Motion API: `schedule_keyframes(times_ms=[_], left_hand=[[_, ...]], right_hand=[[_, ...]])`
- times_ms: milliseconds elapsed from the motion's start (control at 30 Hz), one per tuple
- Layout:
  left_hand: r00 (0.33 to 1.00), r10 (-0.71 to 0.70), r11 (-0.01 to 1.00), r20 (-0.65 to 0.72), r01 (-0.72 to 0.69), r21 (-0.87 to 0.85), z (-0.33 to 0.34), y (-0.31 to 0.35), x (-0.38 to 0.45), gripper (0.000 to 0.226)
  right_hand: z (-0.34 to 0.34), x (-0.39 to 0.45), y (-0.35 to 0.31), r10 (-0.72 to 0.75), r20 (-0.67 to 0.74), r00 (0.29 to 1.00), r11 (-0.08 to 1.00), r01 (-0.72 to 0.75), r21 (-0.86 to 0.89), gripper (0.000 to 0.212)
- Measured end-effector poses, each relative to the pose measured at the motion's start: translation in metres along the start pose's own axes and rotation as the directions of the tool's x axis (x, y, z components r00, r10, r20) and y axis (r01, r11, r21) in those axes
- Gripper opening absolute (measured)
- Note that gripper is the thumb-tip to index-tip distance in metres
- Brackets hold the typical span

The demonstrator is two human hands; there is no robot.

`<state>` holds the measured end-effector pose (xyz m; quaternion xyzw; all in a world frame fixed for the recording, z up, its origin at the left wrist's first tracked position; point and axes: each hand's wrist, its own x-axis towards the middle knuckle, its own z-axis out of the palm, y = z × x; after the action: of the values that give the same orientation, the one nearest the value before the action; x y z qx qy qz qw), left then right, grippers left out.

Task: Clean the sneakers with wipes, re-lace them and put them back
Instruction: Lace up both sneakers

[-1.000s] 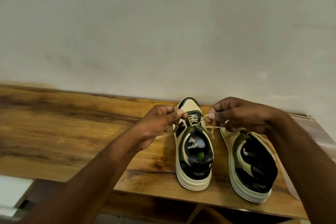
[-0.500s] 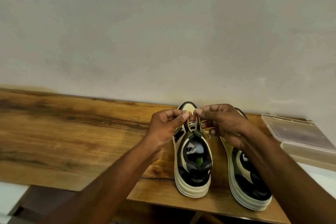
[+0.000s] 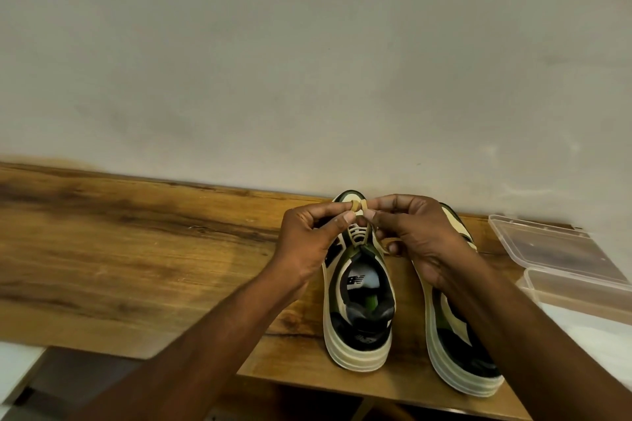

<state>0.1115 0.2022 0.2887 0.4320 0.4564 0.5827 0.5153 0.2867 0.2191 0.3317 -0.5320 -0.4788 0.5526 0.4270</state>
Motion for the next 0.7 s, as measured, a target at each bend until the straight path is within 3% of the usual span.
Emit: schedule_keyframes(times_ms=[267,367,533,700], left_hand=[[0.998,0.054,0.998,-0.014,-0.055,-0.017,0.003,0.003,-0.004,0.021],[0.993,0.112,0.991,0.029,-0.114,0.074,0.0,0.005,-0.004,0.021],[0.975,0.192,0.941,0.111,-0.215,0.262,-0.004,0.011,-0.004,0.016],[0.979,0.128,0.923,0.16,-0.177,0.342,-0.008,0.019,-0.003,0.037]], right_hand=[[0.008,-0.004,0.0,-0.107,-0.065,0.992,0.994,0.109,0.026,0.008],[0.01,-0.004,-0.001,-0.119,-0.055,0.991,0.993,0.119,-0.012,0.008],[0.007,-0.005,-0.007,-0.195,0.049,0.979,0.969,0.201,-0.145,0.017],[0.003,-0.007,-0.012,-0.264,0.168,0.95,0.911,0.303,-0.28,0.018]])
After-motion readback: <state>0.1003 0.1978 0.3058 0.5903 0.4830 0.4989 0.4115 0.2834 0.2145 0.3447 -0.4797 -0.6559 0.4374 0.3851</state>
